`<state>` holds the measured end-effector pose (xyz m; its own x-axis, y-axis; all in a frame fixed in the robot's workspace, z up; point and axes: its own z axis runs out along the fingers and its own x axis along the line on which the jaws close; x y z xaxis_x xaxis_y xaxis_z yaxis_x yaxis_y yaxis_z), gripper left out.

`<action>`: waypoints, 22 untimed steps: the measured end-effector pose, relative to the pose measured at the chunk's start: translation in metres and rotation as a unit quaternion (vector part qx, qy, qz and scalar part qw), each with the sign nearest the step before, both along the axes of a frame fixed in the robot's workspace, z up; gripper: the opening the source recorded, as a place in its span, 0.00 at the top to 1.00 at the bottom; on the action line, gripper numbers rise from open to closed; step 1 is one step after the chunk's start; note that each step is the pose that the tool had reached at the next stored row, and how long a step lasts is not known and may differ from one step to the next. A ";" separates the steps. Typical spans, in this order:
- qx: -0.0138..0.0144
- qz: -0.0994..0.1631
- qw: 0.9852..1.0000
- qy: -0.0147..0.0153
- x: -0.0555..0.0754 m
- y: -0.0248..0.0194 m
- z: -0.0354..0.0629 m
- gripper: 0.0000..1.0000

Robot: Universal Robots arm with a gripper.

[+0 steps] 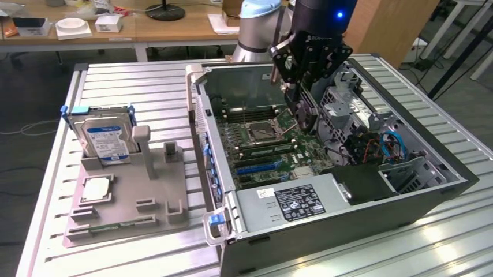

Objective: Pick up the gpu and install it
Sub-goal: 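Insert the gpu into the slot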

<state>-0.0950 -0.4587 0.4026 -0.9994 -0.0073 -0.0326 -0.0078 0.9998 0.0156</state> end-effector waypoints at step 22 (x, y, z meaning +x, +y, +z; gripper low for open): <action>0.000 0.000 1.000 -0.003 0.000 0.0000 -0.0248 0.74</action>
<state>-0.0950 -0.4587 0.3778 -0.9992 -0.0074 -0.0387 -0.0080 0.9998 0.0156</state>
